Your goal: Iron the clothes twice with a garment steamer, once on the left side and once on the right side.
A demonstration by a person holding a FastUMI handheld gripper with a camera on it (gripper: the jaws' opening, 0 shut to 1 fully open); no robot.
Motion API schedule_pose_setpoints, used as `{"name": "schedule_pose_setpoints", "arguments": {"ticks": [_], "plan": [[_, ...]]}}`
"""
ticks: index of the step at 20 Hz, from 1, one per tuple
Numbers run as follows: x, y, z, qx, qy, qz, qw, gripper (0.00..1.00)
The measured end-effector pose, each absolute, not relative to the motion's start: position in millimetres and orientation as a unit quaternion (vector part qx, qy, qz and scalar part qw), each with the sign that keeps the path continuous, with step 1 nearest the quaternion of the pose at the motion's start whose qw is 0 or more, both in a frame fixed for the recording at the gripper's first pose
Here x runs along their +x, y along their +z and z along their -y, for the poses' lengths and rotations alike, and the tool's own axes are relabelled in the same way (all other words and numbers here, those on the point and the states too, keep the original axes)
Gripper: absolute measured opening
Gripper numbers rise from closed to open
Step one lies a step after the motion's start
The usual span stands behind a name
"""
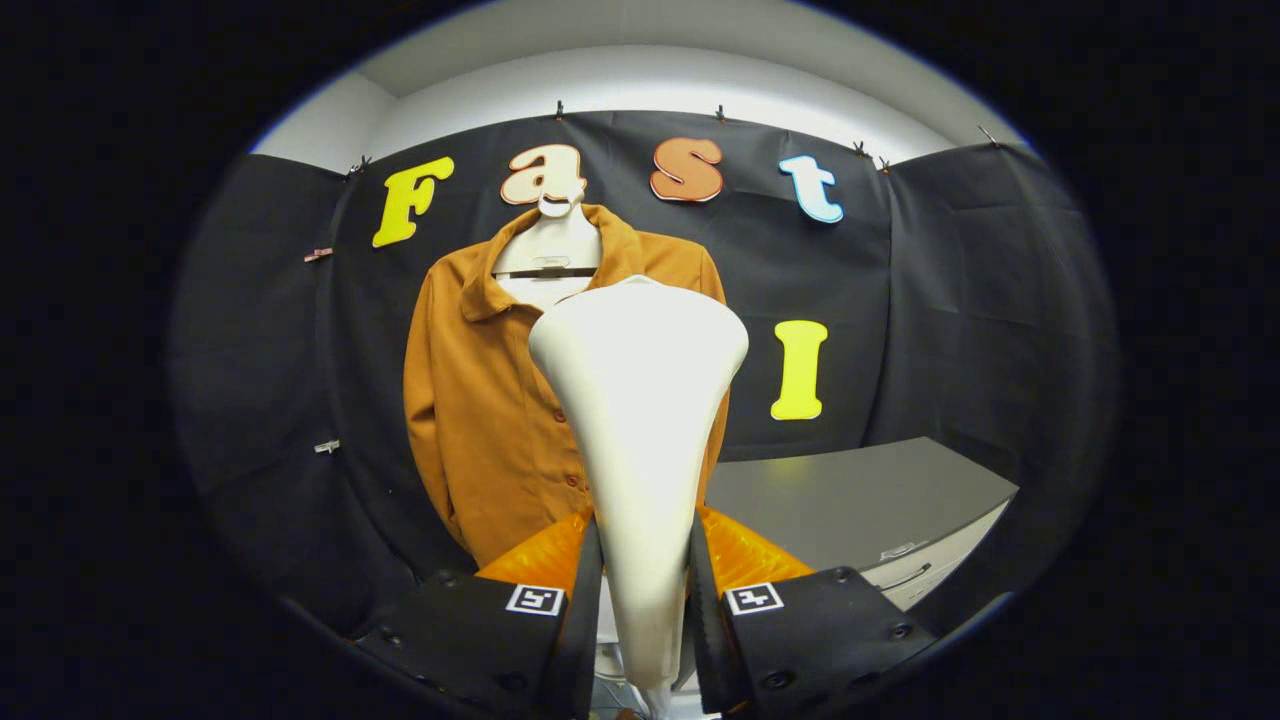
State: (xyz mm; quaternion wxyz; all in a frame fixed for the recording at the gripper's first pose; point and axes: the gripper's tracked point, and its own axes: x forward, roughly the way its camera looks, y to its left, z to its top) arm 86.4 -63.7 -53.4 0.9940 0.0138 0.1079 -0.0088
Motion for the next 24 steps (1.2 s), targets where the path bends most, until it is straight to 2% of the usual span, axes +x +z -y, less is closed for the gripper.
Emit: {"name": "schedule_pose_setpoints", "arguments": {"ticks": [24], "plan": [[74.4,-37.8,63.3,0.011,0.012,-0.080,0.997,0.44]]}}
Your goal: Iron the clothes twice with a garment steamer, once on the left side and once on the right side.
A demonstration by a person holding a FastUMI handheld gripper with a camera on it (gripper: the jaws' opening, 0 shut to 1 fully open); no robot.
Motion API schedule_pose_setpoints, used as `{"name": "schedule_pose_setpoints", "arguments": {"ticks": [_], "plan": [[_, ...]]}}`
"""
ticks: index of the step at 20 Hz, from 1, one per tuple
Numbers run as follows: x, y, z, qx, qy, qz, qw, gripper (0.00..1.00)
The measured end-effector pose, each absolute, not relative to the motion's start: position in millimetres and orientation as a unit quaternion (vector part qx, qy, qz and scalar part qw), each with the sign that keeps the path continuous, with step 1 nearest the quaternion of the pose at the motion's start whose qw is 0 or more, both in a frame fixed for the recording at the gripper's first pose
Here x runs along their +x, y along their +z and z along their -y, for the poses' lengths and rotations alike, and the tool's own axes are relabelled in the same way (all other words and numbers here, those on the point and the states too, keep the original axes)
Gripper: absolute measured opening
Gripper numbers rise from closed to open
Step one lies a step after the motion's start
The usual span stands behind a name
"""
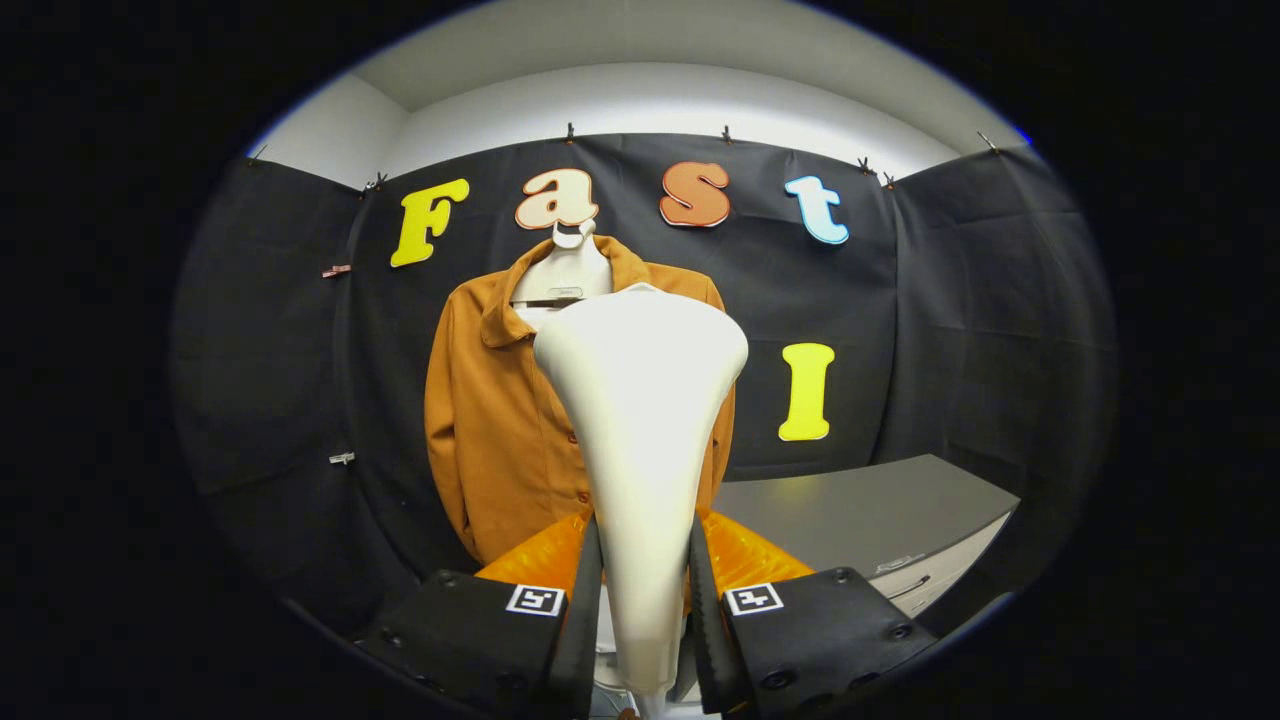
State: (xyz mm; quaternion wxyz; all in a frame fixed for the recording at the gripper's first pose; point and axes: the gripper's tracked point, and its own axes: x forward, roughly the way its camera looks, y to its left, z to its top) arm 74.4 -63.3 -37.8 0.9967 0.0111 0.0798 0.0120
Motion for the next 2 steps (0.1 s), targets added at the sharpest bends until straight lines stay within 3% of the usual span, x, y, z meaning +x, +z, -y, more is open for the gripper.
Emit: {"name": "schedule_pose_setpoints", "arguments": {"ticks": [2], "plan": [[75.3,-38.0,62.9,0.009,0.013,-0.080,0.997,0.44]]}}
